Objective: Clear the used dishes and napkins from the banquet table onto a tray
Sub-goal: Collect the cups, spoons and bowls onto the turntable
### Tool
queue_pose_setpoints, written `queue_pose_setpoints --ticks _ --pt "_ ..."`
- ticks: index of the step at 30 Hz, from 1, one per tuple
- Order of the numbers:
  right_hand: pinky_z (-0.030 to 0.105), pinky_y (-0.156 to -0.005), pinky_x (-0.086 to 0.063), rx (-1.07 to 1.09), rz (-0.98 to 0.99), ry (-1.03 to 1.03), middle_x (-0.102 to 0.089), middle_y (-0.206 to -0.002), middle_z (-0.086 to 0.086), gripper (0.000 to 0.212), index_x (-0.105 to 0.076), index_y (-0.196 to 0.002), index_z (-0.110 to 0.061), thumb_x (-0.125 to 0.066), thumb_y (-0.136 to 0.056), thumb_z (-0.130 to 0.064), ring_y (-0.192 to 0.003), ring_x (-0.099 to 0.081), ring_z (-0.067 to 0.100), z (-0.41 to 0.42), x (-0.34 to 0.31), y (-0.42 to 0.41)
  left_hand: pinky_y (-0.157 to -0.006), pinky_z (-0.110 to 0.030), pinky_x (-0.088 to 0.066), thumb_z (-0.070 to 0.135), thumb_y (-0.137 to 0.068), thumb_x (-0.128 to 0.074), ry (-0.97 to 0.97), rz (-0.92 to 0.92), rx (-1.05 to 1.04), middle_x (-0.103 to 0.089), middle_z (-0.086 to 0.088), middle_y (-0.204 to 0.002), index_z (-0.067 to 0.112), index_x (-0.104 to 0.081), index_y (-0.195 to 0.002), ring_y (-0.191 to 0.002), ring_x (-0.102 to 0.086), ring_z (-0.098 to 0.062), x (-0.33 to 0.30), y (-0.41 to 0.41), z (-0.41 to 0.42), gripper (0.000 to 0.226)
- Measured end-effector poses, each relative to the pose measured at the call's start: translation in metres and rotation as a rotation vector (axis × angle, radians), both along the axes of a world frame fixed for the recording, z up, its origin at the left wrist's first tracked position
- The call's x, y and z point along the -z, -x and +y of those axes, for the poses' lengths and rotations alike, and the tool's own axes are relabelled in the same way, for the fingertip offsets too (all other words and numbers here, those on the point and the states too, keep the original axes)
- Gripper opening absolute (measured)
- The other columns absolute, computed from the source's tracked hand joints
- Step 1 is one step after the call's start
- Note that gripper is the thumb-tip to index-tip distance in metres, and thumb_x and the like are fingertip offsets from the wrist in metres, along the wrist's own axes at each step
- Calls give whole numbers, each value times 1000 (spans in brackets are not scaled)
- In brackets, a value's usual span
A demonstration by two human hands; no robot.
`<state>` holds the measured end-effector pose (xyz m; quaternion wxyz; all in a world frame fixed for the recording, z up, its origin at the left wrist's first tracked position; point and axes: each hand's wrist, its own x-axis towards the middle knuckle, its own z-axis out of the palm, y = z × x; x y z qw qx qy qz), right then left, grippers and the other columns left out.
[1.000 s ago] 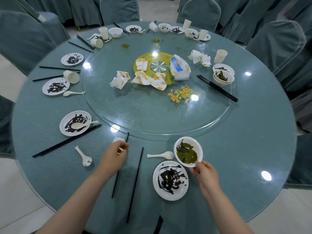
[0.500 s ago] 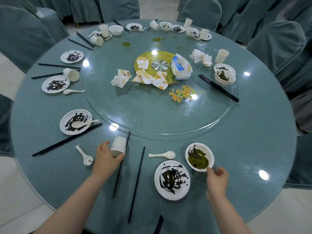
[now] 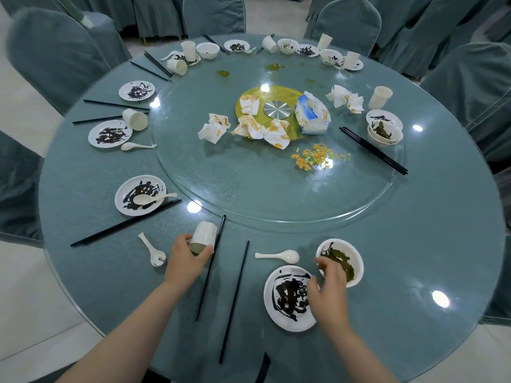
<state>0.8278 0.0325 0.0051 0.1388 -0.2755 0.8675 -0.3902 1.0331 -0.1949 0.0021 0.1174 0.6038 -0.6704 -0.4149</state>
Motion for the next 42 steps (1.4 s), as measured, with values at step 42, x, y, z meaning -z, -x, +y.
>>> queue_pose_setpoints --ticks 42 --pt "31 -85 -39 -508 270 -462 -59 -95 -6 9 -59 -96 -23 -53 -91 -20 -96 -53 19 -95 9 9 -70 -34 -38 26 -88 -61 371 -558 393 -64 3 -89 23 -60 -85 -89 -58 -24 23 -103 -79 4"
